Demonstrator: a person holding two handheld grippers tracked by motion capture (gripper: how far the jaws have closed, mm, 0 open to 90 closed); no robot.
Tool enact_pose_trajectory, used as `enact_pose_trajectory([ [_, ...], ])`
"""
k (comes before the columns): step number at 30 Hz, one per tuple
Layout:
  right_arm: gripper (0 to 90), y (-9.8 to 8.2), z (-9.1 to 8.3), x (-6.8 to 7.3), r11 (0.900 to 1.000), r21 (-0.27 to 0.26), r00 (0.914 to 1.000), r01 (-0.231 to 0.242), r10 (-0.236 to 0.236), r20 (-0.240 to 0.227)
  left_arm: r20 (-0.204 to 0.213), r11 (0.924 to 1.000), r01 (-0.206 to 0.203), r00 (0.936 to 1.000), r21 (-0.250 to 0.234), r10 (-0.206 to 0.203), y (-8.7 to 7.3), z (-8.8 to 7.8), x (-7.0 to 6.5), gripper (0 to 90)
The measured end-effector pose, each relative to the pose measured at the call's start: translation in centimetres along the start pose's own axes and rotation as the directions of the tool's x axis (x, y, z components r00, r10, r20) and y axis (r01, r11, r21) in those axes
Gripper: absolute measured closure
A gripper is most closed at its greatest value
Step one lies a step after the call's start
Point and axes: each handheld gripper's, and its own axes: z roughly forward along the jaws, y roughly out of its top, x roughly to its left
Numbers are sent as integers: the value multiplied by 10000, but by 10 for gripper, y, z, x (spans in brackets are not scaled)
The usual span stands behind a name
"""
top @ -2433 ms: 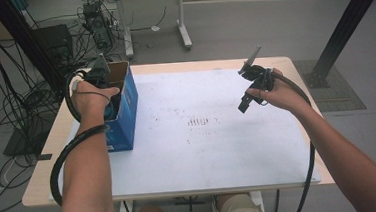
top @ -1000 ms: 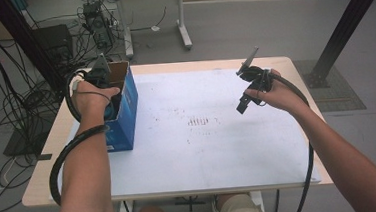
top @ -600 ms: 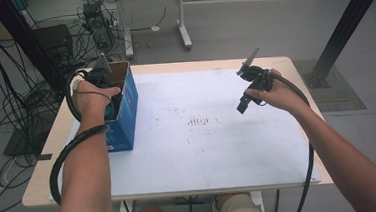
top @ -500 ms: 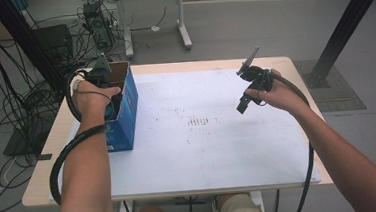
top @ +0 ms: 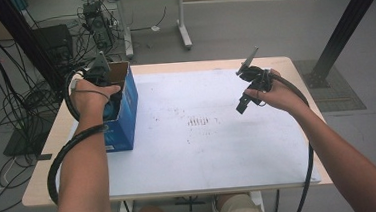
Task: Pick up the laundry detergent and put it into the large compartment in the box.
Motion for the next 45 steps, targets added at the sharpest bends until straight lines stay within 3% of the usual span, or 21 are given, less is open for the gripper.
enact_pose_trajectory([
  [14, 43, 2, -1, 4, 9999, -46, 9999, 127, -127, -15, -171, 9996, -275, 9995, -116, 273, -4, -15, -5, 266],
  [22, 43, 3, -2, 6, 9998, -67, 9999, 166, -166, -14, -302, 9974, -714, 9970, 36, 715, -3, -30, -13, 242],
  [29, 43, 2, -3, 6, 9997, -119, 9998, 214, -214, 25, -504, 9911, -1331, 9898, 48, 1332, -6, -54, -21, 208],
  [33, 43, 1, -4, 5, 9998, -168, 10000, 71, -71, 34, -534, 9817, -1901, 9804, -49, 1896, -8, -70, -28, 178],
  [37, 43, 1, -5, 4, 9998, -206, 10000, -19, 21, 75, -370, 9580, -2857, 9579, -227, 2848, -12, -84, -37, 161],
  [41, 43, 0, -8, 2, 9996, -241, 9998, -145, 148, 121, -360, 9209, -3873, 9218, -447, 3859, -17, -94, -50, 151],
  [42, 43, 0, -8, 2, 9995, -270, 9997, -176, 179, 134, -308, 9152, -4008, 9161, -421, 3998, -16, -95, -51, 150],
  [43, 43, -1, -9, 1, 9994, -272, 9997, -195, 199, 123, -255, 8987, -4366, 8996, -402, 4359, -17, -97, -54, 145],
  [44, 43, -1, -10, 1, 9995, -256, 9997, -180, 184, 143, -233, 8725, -4866, 8736, -434, 4861, -19, -99, -58, 134],
  [45, 43, -2, -10, 0, 9992, -307, 9996, -258, 263, 139, -223, 8610, -5065, 8622, -468, 5060, -20, -100, -62, 134],
])
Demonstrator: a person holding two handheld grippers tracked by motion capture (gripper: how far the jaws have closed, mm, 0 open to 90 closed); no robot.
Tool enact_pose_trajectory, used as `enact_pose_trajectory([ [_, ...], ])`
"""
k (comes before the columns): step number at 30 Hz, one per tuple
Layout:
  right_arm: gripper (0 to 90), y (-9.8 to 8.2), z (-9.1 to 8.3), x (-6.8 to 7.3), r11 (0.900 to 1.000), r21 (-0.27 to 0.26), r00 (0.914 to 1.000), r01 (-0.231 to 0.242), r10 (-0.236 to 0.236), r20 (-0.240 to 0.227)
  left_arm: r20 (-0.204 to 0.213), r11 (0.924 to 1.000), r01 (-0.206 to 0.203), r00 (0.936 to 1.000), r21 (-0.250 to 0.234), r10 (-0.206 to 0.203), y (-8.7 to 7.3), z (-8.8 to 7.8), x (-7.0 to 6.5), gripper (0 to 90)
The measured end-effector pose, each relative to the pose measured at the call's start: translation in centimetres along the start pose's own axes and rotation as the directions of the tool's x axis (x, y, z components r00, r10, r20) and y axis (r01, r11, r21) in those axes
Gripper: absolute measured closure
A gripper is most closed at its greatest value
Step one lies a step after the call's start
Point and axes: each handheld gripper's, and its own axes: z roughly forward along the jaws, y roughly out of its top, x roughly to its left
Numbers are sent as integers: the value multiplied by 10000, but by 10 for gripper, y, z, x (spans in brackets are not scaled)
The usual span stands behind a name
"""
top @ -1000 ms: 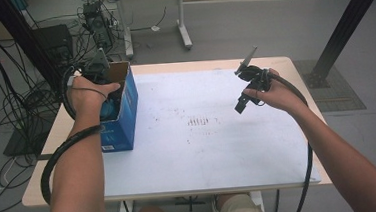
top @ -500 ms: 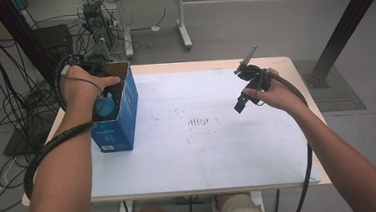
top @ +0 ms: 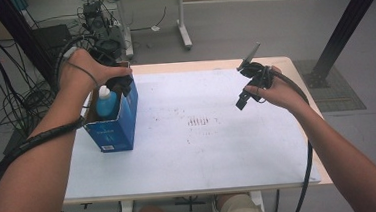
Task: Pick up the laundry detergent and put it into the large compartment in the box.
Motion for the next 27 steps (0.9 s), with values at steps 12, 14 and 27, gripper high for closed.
enact_pose_trajectory([
  [12, 43, -5, -6, -11, 9993, -25, 9993, -360, 360, -40, -61, 9411, -3362, 9418, -363, 3362, 5, -9, -41, 123],
  [14, 43, -6, -6, -14, 9991, -46, 9990, -430, 430, -77, 25, 9246, -3780, 9256, -474, 3785, 5, -10, -45, 124],
  [27, 43, -10, -9, -22, 9974, -120, 9974, -711, 709, -133, -131, 7237, -6834, 7279, -957, 6856, 2, -6, -84, 108],
])
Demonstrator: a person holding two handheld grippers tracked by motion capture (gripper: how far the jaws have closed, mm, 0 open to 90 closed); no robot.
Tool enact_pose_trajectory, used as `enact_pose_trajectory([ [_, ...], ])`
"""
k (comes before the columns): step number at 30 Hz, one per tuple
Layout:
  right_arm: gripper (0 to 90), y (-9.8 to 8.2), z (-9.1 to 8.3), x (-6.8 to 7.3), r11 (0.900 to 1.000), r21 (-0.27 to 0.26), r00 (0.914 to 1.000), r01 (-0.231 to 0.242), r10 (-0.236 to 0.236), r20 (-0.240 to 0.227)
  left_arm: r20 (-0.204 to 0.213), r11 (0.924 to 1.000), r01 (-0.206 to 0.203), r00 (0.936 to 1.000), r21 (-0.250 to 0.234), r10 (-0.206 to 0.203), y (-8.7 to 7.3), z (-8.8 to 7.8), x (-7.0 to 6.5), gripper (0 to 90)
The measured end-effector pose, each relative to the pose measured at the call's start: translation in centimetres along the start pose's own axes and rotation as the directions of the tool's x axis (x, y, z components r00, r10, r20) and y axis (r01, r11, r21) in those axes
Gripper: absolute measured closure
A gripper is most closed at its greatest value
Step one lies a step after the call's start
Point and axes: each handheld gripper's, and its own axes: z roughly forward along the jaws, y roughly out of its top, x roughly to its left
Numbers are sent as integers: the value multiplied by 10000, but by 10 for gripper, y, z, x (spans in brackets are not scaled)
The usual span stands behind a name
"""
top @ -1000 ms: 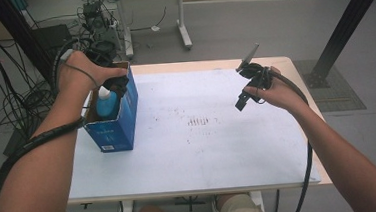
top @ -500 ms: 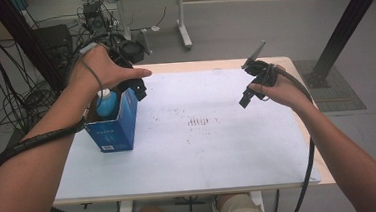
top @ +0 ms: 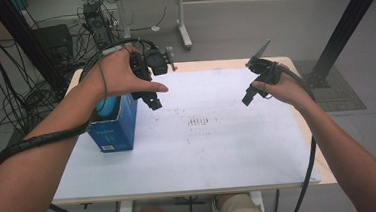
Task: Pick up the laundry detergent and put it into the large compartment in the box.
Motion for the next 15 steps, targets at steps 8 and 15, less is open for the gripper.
enact_pose_trajectory([
  [8, 43, -1, 0, -2, 10000, -21, 10000, -82, 82, -5, 106, 9946, -1032, 9946, -86, 1033, 8, 3, -7, 105],
  [15, 43, -1, 1, -2, 9999, -23, 9999, -121, 121, 13, -1, 9903, -1388, 9903, -26, 1388, 13, 6, -11, 93],
])
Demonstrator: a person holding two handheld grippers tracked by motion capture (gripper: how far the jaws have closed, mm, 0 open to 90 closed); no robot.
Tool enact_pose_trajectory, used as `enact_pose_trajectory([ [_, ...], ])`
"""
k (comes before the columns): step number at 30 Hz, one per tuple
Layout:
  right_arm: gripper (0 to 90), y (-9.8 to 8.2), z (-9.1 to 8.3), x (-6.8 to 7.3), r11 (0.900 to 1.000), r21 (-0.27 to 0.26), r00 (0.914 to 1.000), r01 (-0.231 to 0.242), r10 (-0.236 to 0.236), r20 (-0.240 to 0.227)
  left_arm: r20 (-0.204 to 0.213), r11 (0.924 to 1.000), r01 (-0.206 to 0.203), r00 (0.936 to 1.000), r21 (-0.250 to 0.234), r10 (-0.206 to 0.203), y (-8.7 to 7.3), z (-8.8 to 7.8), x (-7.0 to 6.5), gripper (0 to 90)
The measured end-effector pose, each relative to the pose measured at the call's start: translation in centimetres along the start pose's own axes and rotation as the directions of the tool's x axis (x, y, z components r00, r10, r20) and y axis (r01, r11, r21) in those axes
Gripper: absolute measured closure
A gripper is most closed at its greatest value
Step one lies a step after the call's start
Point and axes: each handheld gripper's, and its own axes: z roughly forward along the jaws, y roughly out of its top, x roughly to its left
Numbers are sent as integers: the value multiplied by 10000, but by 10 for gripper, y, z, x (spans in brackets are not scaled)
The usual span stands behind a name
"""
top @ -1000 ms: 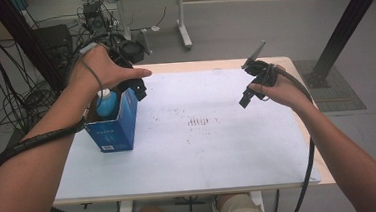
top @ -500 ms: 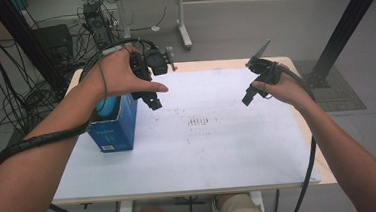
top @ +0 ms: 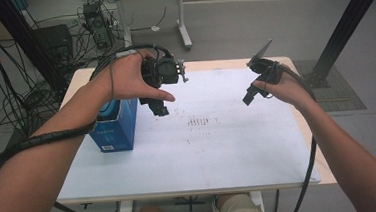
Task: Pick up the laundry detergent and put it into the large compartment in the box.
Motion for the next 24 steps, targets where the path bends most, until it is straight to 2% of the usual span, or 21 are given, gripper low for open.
enact_pose_trajectory([
  [12, 44, 3, 4, 0, 10000, 70, 10000, 24, -24, 13, 39, 9996, -297, 9996, 27, 297, 6, 7, -1, 89],
  [24, 44, -1, 3, -2, 10000, 8, 10000, -64, 64, -17, 133, 9995, -308, 9994, 0, 308, 9, 9, 1, 87],
])
